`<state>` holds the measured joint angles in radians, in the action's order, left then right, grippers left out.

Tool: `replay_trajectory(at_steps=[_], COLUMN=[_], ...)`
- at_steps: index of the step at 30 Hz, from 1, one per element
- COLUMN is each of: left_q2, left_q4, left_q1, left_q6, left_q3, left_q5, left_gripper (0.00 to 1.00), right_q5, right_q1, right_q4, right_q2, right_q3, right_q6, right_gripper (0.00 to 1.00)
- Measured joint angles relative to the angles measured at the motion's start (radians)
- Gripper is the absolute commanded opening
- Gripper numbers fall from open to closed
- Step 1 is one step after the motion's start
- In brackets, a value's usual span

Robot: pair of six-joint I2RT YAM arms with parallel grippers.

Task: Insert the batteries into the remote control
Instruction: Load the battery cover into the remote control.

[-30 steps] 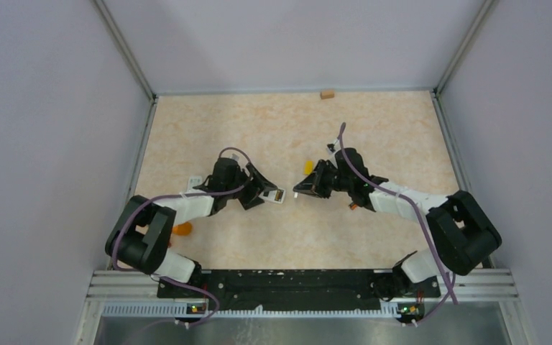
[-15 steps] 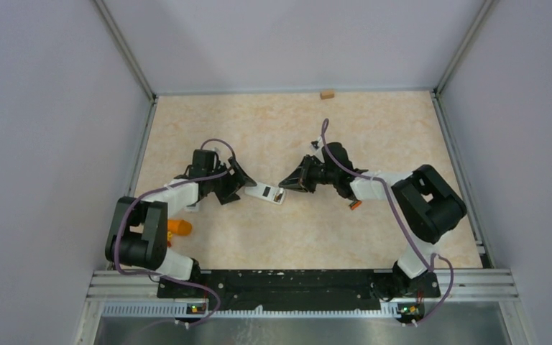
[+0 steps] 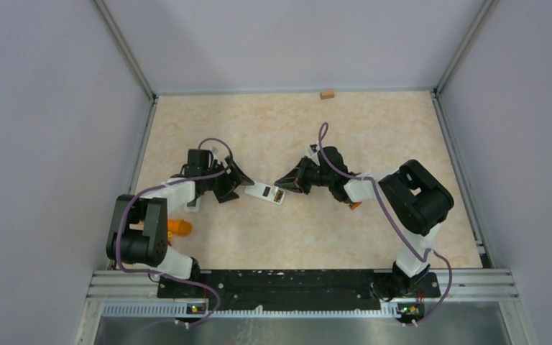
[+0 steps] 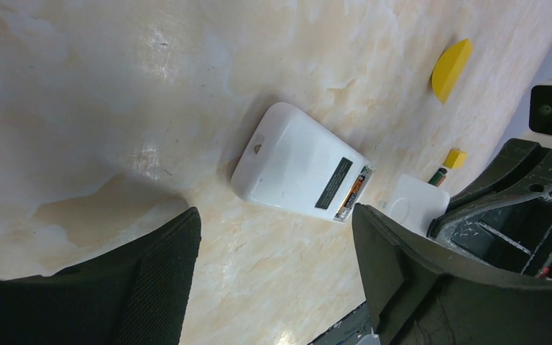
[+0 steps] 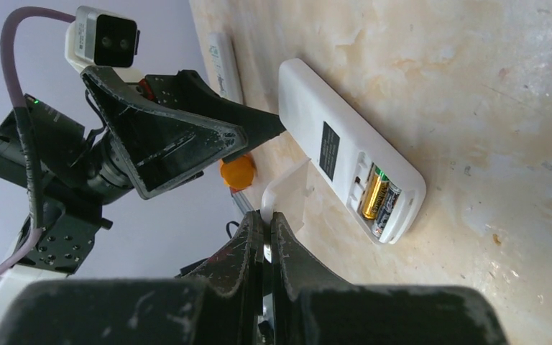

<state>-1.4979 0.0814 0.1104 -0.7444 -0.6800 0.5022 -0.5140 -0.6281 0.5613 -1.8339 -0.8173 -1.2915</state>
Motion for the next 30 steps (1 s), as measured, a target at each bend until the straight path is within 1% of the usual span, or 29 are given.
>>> replay_trajectory(at_steps=[11,18,27,30], left_q2=[-0.021,-0.026,-0.033,-0.034], left_q4=[-0.01,-0.018,-0.021,-0.021], left_q1=[-0.002,-0.004,-0.004,-0.004], left_q6=[0.003,0.003,0.003,0.003], left_q3=[-0.001,-0.001,-0.001,-0.001], left_q5=[0.013,0.026,0.032,0.032], left_gripper=[0.74,0.74,0.73,0.73], right_q5=[0.043,0.065,0.069,0.069], right_q1=[-0.031,-0.032,-0.032,-0.032], right_q4=[0.042,0.111,0.113,0.115], right_q2=[-0.011,-0.058,-0.062,-0.062], right_q3=[0.065,0.065,0.066,0.071], right_q6=[-0.029,-0.045,-0.067,-0.071], right_gripper=[0.0,0.0,0.0,0.04])
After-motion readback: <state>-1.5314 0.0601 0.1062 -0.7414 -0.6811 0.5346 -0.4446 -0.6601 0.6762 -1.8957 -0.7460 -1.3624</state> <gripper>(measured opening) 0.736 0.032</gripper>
